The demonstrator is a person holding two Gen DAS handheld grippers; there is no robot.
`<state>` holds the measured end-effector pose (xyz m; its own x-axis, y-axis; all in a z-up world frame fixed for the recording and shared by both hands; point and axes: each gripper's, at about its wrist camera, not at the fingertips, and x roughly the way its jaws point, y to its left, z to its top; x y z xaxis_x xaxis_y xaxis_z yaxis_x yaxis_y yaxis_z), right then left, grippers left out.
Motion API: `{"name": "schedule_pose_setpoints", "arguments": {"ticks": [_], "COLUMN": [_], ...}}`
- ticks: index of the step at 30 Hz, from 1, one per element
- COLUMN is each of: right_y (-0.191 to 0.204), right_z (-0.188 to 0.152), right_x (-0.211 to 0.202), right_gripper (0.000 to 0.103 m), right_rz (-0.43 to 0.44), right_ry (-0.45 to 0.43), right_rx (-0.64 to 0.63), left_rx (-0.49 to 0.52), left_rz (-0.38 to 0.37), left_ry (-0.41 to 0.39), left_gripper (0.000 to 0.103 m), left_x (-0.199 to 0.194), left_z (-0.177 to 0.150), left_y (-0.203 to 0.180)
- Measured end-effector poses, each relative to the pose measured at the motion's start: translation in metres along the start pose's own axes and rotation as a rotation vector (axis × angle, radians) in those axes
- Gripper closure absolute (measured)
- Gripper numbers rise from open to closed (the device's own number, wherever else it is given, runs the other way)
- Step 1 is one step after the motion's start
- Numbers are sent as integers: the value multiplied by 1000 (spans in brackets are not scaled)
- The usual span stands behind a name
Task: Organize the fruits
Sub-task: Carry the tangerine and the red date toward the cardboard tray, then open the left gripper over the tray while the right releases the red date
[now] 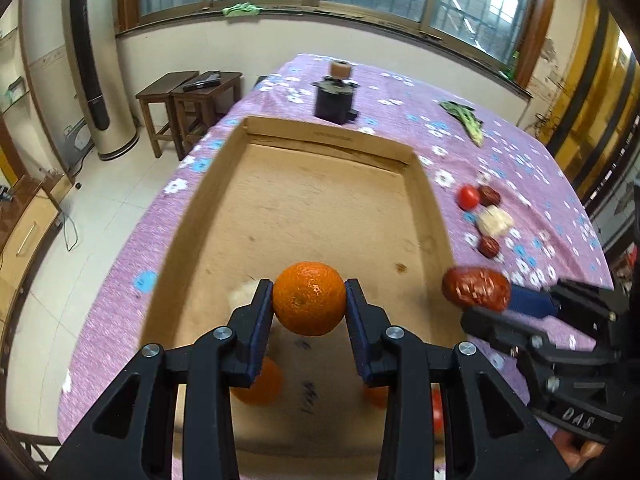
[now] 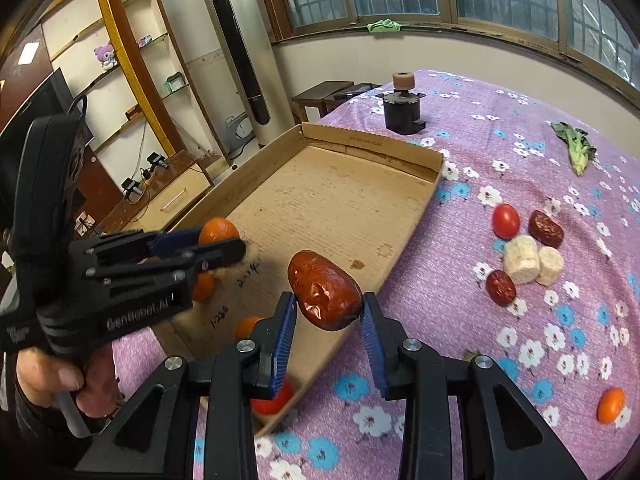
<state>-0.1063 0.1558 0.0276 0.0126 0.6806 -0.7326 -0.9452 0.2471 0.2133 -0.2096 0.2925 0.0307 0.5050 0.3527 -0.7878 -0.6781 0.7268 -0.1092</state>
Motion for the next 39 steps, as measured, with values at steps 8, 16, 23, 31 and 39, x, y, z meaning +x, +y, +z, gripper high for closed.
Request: {"name": "schedule_pose_setpoints", "arguments": {"ticks": [8, 16, 23, 31, 39], "right_y": [16, 28, 32, 33, 19], "right_z": [8, 4, 1, 0, -8], "right_x": [36, 64, 65, 57, 24], "right_gripper": [69, 69, 69, 53, 54], "right_rz": [21, 25, 16, 29, 32], "right_ry": [54, 112, 116, 107, 59], "right_rx": [-24, -58, -82, -87, -43], "left_rx": [-38, -10, 35, 25, 2], "left_rz": [32, 36, 90, 111, 98], "left_ry": [53, 89, 113, 155, 92], "left_gripper": [70, 70, 70, 53, 52], "left_x": [28, 42, 53, 54, 23], "left_z": [16, 20, 20, 18, 10], "left_y": [17, 8, 1, 4, -1]}}
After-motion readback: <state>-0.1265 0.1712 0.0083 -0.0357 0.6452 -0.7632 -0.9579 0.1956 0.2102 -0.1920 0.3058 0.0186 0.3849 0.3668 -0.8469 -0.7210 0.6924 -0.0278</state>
